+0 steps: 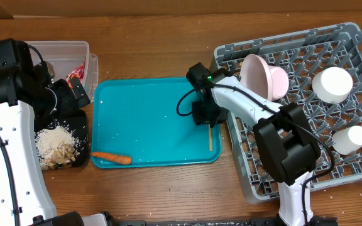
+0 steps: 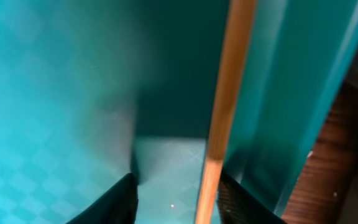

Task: Sort waste into correct bins and load items into the dishwasher
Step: 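Carry the chopsticks into the dish rack and release them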

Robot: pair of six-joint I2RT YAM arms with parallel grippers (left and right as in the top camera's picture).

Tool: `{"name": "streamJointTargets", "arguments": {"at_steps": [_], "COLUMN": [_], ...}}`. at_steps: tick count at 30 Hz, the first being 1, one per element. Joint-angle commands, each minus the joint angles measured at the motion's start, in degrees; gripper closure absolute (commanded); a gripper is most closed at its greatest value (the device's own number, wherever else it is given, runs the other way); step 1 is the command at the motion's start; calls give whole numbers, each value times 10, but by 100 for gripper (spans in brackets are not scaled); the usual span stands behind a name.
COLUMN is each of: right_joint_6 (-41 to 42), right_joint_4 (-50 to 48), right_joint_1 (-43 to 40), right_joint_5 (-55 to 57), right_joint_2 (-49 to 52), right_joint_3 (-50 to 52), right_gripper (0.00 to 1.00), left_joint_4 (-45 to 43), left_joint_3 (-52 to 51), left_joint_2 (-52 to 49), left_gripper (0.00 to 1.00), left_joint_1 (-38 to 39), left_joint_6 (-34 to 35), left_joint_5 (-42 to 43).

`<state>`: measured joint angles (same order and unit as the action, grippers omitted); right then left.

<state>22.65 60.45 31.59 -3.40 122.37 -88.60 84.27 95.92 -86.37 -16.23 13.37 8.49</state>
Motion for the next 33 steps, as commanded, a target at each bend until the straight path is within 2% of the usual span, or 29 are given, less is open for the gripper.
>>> {"name": "streamJointTargets", "arguments": {"at_steps": [1, 5, 10, 17, 21, 27, 33], "right_joint_6": [3, 3, -1, -110, -123, -169, -171], "right_joint_4": [-5, 8, 58, 105, 155, 205, 176], "right_joint_1": [3, 3, -5, -10, -42, -101, -119], "right_joint_5": [3, 3, 0, -3, 45, 51, 51], "right_joint_2": [19, 18, -23, -196, -281, -291, -290], "right_joint_3": [9, 7, -19, -47, -47, -32, 61], "right_gripper": [78, 96, 96, 96, 96, 96, 96], "left_joint_4": [-1, -1, -1, -1, -1, -1, 2], "left_joint_3": [-3, -3, -3, -3, -3, -3, -3], "left_joint_2": [2, 2, 2, 2, 2, 2, 2], "left_gripper": [0, 0, 0, 0, 0, 0, 0], "left_joint_1": [-2, -2, -2, -2, -2, -2, -2], "left_joint_6": [-7, -7, -7, -7, -7, -7, -7], "left_joint_5": [-1, -1, -1, -1, -1, -1, -1]}}
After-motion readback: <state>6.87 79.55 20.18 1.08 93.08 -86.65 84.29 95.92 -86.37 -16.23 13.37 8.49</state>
